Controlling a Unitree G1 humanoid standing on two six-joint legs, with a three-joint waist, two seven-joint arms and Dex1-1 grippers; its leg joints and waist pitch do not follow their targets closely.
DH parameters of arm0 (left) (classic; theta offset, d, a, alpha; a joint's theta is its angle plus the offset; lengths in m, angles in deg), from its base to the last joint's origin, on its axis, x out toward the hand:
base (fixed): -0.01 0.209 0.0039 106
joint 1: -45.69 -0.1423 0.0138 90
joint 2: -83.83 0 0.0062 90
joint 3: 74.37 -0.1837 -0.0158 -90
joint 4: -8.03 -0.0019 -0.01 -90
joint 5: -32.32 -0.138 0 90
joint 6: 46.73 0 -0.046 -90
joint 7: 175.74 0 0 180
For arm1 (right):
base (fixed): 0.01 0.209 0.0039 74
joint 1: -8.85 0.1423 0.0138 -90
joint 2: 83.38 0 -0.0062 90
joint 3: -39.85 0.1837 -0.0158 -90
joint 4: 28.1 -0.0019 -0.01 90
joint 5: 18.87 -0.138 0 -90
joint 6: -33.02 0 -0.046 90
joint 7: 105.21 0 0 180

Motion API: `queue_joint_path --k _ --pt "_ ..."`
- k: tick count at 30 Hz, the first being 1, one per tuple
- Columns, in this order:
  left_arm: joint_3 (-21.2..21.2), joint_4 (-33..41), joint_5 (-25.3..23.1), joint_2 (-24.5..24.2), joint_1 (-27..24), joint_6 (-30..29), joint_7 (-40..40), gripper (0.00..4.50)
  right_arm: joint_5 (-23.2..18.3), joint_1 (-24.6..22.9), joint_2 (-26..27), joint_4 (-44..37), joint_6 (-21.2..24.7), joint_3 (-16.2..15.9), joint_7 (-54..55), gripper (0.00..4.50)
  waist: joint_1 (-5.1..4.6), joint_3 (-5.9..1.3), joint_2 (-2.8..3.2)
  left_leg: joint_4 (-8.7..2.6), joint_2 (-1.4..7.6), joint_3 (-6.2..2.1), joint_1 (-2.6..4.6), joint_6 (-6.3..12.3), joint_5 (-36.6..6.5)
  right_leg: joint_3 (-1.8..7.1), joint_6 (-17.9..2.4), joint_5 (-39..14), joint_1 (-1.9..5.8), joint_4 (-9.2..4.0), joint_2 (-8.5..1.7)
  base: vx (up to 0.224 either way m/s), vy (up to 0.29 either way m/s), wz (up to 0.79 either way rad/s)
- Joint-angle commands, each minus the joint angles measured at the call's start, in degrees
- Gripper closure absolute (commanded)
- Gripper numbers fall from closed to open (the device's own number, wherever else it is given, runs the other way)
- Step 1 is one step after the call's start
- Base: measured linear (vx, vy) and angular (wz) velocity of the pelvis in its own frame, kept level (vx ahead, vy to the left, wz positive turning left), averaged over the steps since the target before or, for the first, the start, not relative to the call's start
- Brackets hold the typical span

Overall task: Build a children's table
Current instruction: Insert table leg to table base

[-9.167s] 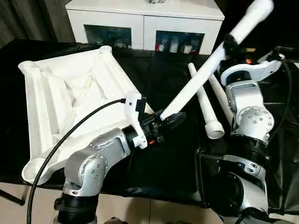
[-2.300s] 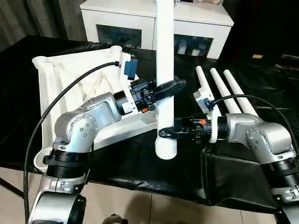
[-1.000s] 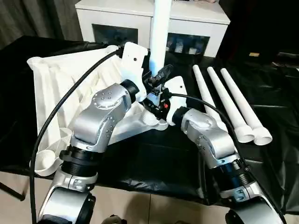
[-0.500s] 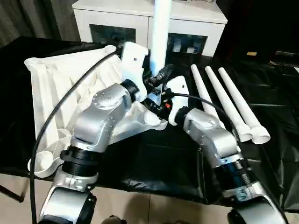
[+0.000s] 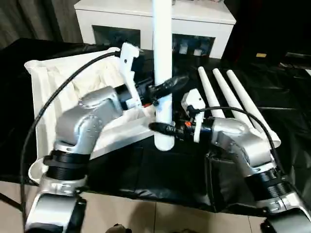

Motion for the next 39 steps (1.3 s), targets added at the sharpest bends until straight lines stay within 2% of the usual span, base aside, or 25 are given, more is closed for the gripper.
queue_joint_path --k 1,3,4,6,9,18,23,25,26,27,29,32,39 --pt "-0.23 1.12 0.12 -0.61 -0.5 -0.5 1.15 2.22 -2.54 -0.24 -0.27 -2.81 1.42 1.55 -2.0 2.66 0.17 -3.98 0.6 -5.12 5.64 -3.06 1.51 -1.17 -10.46 4.0 -12.9 -9.67 2.91 -4.29 -6.3 0.0 0.0 0.0" --pt "-0.43 1.19 0.11 -0.82 -0.7 -0.5 1.58 2.37 -3.01 -0.27 -0.33 -3.07 1.75 1.65 -2.4 2.66 0.23 -3.94 0.63 -5.13 5.63 -3.04 1.45 -1.32 -10.54 4.02 -12.77 -10.1 2.9 -4.3 -6.33 0.0 0.0 0.0" --pt "0.04 0.98 0.82 -0.91 -1.04 -0.77 2.27 2.59 -5.92 -0.4 -0.7 -4.48 3.97 2.3 -4.29 2.66 0.3 -3.95 0.56 -5.13 5.6 -3.04 1.43 -1.22 -10.5 4.03 -12.6 -10.32 3.03 -4.32 -6.34 0.0 0.0 0.0" --pt "0.36 0.84 1.17 -0.88 -1.08 -0.87 2.59 2.61 -6.83 -0.43 -0.9 -4.93 4.67 2.48 -5.0 2.66 0.32 -3.97 0.58 -5.16 5.64 -3.04 1.48 -1.38 -10.44 3.99 -12.58 -10.36 2.88 -4.3 -6.28 0.0 0.0 0.0" --pt "2.75 0.6 4.66 -0.61 -0.99 -2.14 3.99 2.67 -10.31 -0.74 -2.54 -6.81 7.99 3.1 -8.66 2.66 0.35 -3.91 0.5 -5.1 5.57 -3.07 1.36 -1.52 -10.92 4.02 -12.34 -11.86 3.04 -4.45 -6.44 0.0 0.0 0.0" --pt "2.18 1.01 5.12 -1.09 -0.81 -2.21 4.01 2.68 -9.75 -1.16 -4.79 -7.62 8.99 2.23 -9.93 2.66 0.38 -3.93 0.55 -5.06 5.54 -3.08 1.37 -1.66 -10.41 3.98 -11.83 -12.21 2.96 -4.55 -6.32 0.0 0.0 0.0" --pt "2.29 0.58 4.07 -1.31 0.13 -1.49 2.53 2.68 -7.36 -0.86 -4.8 -7.53 7.13 1.94 -7.6 2.66 0.35 -3.99 0.52 -5.05 5.54 -3.08 1.37 -1.63 -10.07 3.96 -12.09 -11.36 2.93 -4.42 -6.27 0.0 0.0 0.0" --pt "1.28 0.68 2.58 -2.03 0.46 -0.59 2.83 2.68 -7.53 -0.28 -3.65 -6.45 6.85 2.87 -5.88 1.96 0.3 -3.93 0.51 -5.1 5.51 -3.09 1.38 -1.72 -10.31 3.99 -11.82 -12.13 2.89 -4.51 -6.3 0.0 0.0 0.0" --pt "1.03 0.81 2.45 -2.11 0.53 -0.5 2.98 2.68 -7.54 -0.15 -3.53 -6.27 6.75 2.96 -5.72 1.94 0.32 -3.93 0.55 -5.11 5.53 -3.11 1.43 -1.71 -10.38 3.98 -11.79 -12.33 2.87 -4.53 -6.32 0.0 0.0 0.0" --pt "1.03 0.81 2.45 -2.11 0.53 -0.5 2.98 2.69 -7.54 -0.15 -3.53 -6.27 6.75 2.96 -5.72 1.88 0.31 -3.96 0.33 -5.09 5.56 -3.1 1.42 -1.65 -10.26 3.98 -11.65 -12.48 2.92 -4.49 -6.33 0.0 0.0 0.0" --pt "-0.25 1.52 1.84 -2.69 0.53 -0.28 4.05 2.69 -6.44 0.13 -4.36 -6.28 6.58 2.02 -6.03 1.63 0.34 -3.96 0.43 -5.07 5.55 -3.07 1.43 -1.53 -9.86 3.99 -11.56 -12.1 2.87 -4.47 -6.31 0.0 0.0 0.0" --pt "-1.31 1.79 1.57 -3.19 0.54 -0.22 5.25 2.7 -4.4 0.64 -5.44 -5.92 6.3 0.52 -6.06 1.48 0.28 -3.88 0.37 -5.1 5.53 -3.04 1.43 -1.74 -9.77 4.0 -11.24 -12.35 2.83 -4.48 -6.25 0.0 0.0 0.0" --pt "-2.11 1.84 1.6 -3.16 0.9 -0.17 6.22 2.7 -4.23 1.06 -6.54 -5.94 7.76 -0.62 -7.91 1.47 0.31 -3.93 0.33 -4.99 5.55 -3.0 1.4 -1.37 -9.54 4.03 -11.8 -12.13 2.89 -4.44 -6.35 0.0 0.0 0.0"
